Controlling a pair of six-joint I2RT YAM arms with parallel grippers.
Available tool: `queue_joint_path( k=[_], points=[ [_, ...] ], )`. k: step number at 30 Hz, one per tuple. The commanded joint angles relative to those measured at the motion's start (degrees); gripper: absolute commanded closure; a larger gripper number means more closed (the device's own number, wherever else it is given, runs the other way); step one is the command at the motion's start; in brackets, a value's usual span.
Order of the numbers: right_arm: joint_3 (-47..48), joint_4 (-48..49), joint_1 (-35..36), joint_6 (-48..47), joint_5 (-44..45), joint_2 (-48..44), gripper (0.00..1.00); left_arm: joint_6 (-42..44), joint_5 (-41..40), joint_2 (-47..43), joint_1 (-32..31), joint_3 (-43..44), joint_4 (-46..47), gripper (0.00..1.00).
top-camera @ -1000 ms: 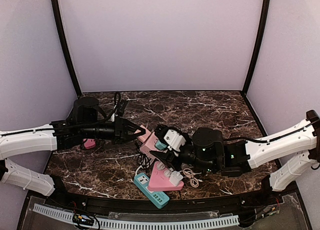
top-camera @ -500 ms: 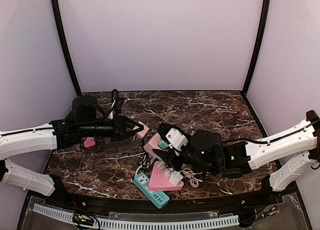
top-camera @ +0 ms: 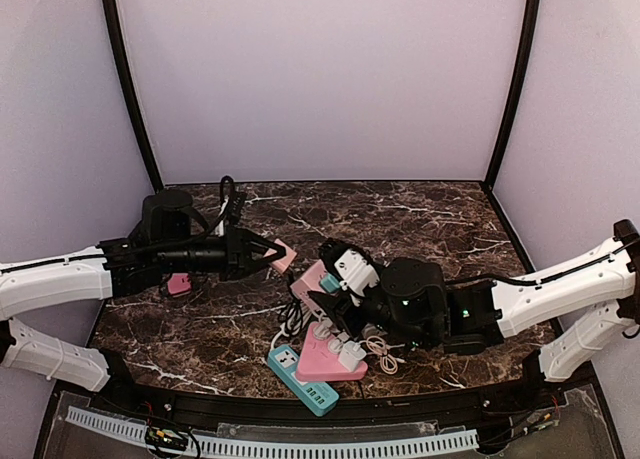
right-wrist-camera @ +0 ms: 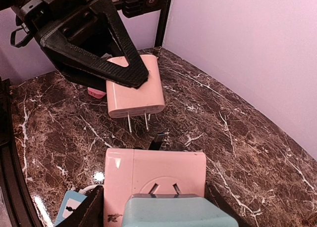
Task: Pull the plug off the socket
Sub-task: Remove the plug from the socket, then place the plug at the center of the board.
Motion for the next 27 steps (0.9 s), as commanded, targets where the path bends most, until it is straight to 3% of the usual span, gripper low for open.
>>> queue_joint_path(
  k=[1,5,13,21,27],
  points=[
    [0.88,4.48,-0.26,0.35,1.46,-3.7,1.0,3.59,-0.54,-3.26,2.41,-0.49,-3.5,0.99],
    [0.59,2.94,-1.52,1.74,0.51,-4.37,1.0,7.5,1.04,-4.24,7.84,-0.33,-9.39,0.99],
    [-0.03,1.63,-2.96,3.4,-0.58,-5.74,1.0,19.97,6.03,0.59,25.02,0.28,-21.02,0.99],
    [-0.55,1.06,-3.32,4.53,0.14,-6.93,1.0,28.5,13.24,13.04,36.82,2.16,-20.11,0.99],
    [-0.83,0.46,-3.32,5.22,0.76,-7.54,1.0,31.23,13.32,20.17,42.73,5.15,-19.72,0.99]
  ],
)
